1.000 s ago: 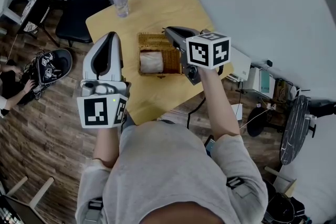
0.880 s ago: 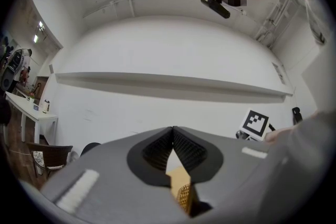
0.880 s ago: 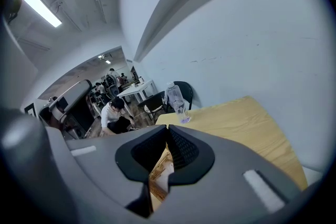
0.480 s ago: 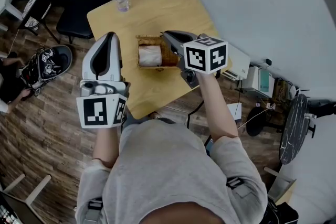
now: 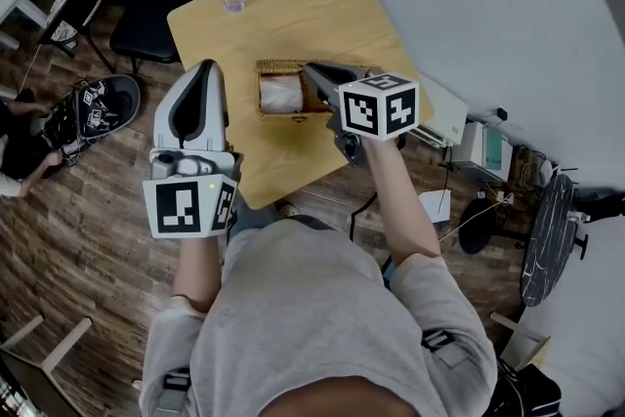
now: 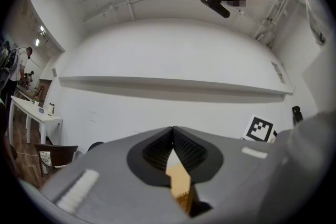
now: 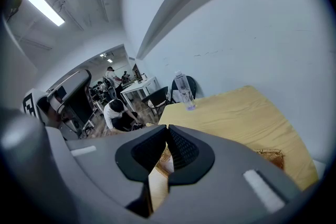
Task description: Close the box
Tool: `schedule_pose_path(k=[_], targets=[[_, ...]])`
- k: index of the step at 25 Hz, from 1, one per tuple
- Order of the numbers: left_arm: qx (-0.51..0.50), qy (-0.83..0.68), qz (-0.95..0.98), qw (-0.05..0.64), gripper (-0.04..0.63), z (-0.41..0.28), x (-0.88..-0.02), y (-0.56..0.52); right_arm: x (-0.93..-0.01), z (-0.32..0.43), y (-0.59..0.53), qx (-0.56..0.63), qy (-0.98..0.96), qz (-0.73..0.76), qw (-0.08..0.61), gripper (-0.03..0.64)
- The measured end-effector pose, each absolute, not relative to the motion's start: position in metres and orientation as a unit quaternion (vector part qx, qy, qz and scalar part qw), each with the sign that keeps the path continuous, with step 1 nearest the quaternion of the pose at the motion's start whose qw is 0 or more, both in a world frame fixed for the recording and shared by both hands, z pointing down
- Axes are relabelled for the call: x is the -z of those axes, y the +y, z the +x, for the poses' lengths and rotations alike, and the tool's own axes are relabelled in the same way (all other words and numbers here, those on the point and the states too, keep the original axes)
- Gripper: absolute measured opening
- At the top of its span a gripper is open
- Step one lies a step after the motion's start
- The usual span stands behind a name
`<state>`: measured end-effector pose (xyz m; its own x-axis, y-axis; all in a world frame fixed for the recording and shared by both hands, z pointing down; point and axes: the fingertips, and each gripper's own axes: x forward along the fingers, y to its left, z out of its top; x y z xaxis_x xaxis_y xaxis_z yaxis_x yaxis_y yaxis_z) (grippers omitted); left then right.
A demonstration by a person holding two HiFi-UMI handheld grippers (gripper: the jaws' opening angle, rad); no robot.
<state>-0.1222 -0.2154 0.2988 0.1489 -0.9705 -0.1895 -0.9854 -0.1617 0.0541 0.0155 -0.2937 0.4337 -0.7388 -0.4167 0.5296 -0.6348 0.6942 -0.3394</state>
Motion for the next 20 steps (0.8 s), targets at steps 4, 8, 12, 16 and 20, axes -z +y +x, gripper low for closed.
schedule_pose_path(k=[4,8,12,16,20], targets=[[-0.089,0.646,-0.757,0.041,0.058,-0.119,-0.300,-0.207,-0.441,0.020,-0.285,-0.262,-0.894,0.295,0.213,0.015],[-0.087,0.646,-0.757,0.041,0.058,-0.117,-0.301,-0.202,-0.451,0.022,-0.277,-0.268,-0.891,0.295,0.218,0.015],[-0.085,0.648,-0.756,0.042,0.058,-0.117,-0.302,-0.195,-0.461,0.024,-0.269,-0.276,-0.888,0.296,0.220,0.016],[-0.082,0.648,-0.756,0.043,0.058,-0.117,-0.303,-0.188,-0.472,0.025,-0.261,-0.282,-0.885,0.297,0.222,0.015],[-0.080,0.649,-0.756,0.042,0.058,-0.115,-0.304,-0.186,-0.483,0.026,-0.256,-0.291,-0.882,0.296,0.221,0.017]])
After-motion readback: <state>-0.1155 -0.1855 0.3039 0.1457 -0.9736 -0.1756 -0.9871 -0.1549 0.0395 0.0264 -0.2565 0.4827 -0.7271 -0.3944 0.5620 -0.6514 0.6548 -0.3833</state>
